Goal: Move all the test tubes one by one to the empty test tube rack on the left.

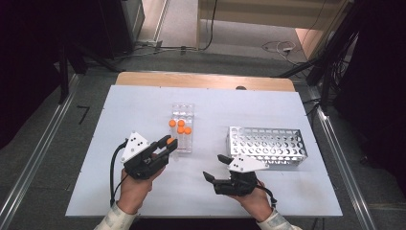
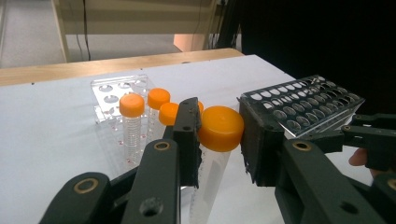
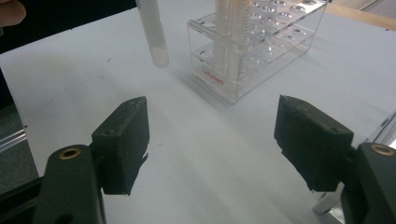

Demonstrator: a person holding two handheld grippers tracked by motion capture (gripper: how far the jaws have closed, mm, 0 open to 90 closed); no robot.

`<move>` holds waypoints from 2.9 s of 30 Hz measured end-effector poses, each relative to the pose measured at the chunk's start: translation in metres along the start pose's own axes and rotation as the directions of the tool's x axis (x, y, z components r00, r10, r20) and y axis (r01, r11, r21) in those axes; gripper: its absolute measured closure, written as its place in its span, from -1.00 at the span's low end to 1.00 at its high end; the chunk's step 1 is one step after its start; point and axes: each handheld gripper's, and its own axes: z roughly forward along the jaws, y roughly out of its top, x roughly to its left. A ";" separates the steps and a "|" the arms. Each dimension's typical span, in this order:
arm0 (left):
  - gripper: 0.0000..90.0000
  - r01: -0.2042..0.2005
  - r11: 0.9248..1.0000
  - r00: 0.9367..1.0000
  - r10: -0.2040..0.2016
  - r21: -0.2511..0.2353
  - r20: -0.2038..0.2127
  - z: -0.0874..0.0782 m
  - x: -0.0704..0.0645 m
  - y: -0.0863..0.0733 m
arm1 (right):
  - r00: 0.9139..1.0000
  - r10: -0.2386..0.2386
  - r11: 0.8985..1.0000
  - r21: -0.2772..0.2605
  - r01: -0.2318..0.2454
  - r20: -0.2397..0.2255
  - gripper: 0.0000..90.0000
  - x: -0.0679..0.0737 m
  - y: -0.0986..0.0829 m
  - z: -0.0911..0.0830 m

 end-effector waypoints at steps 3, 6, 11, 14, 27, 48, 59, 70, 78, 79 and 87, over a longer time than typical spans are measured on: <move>0.53 0.002 1.000 1.000 -0.002 0.000 -0.001 0.000 0.001 0.001 | 1.000 0.003 1.000 -0.004 -0.003 0.002 -0.44 -0.001 0.000 -0.001; 0.53 0.001 1.000 1.000 -0.001 -0.005 -0.004 0.000 0.002 0.002 | 1.000 0.004 1.000 -0.004 -0.004 0.003 -0.44 -0.002 -0.001 -0.002; 0.52 0.010 1.000 1.000 -0.011 -0.018 -0.005 0.002 0.004 0.008 | 1.000 0.004 1.000 -0.005 -0.004 0.006 -0.44 -0.002 -0.001 -0.002; 0.53 0.020 1.000 1.000 -0.020 -0.019 -0.007 0.004 0.006 0.009 | 1.000 0.001 1.000 -0.004 -0.001 0.006 -0.44 -0.002 -0.001 -0.002; 0.53 0.027 0.999 0.999 -0.027 -0.017 -0.028 0.008 0.014 0.014 | 1.000 0.006 1.000 -0.003 -0.006 0.006 -0.44 -0.002 -0.001 -0.002; 0.53 0.022 1.000 0.999 -0.023 -0.022 -0.046 0.013 0.019 0.025 | 1.000 0.004 1.000 -0.005 -0.004 0.008 -0.44 -0.003 -0.001 -0.002; 0.53 0.014 1.000 0.998 -0.015 -0.028 -0.056 0.016 0.020 0.034 | 1.000 0.005 1.000 -0.009 -0.005 0.007 -0.44 -0.003 -0.001 -0.003; 0.53 0.013 0.999 0.997 -0.015 -0.033 -0.074 0.021 0.024 0.042 | 1.000 0.010 1.000 -0.009 -0.010 0.008 -0.44 -0.003 -0.001 -0.003; 0.53 0.016 1.000 0.996 -0.018 -0.026 -0.089 0.028 0.027 0.042 | 1.000 0.010 1.000 -0.009 -0.010 0.008 -0.44 -0.003 -0.001 -0.003; 0.53 0.018 0.999 0.995 -0.021 -0.027 -0.093 0.029 0.027 0.041 | 1.000 0.009 1.000 -0.009 -0.009 0.008 -0.44 -0.003 -0.001 -0.003; 0.53 0.014 1.000 0.994 -0.016 -0.023 -0.112 0.034 0.031 0.037 | 1.000 0.010 1.000 -0.008 -0.010 0.007 -0.44 -0.003 -0.001 -0.003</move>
